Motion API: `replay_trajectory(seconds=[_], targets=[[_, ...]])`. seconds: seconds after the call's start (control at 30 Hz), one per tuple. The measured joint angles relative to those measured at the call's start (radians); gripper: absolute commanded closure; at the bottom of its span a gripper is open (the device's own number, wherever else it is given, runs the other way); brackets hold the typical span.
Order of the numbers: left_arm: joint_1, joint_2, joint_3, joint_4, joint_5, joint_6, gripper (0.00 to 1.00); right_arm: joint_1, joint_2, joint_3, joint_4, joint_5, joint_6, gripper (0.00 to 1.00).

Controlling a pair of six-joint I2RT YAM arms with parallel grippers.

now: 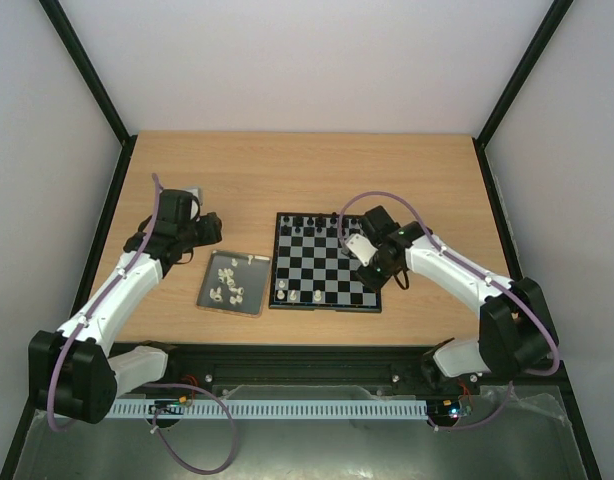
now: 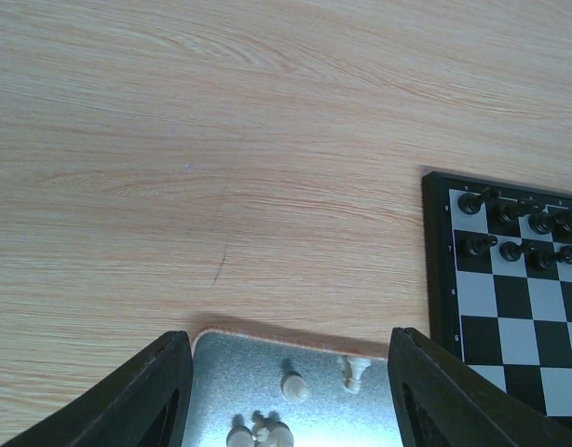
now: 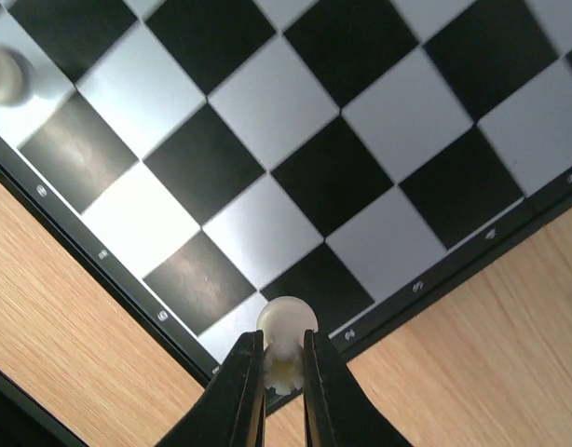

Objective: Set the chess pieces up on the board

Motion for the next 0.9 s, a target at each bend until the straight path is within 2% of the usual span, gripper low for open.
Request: replay_trajectory(seconds=[0.33, 0.9], targets=[[0.0, 0.011, 0.0, 0.0, 0.014, 0.006, 0.41, 0.0, -0.013, -0.081, -0.003, 0.013, -0.038, 0.9], [0.0, 0.021, 0.0, 0.0, 0.015, 0.007, 0.41, 0.0, -0.003, -0.096, -0.002, -0.014, -0.073, 0.88]])
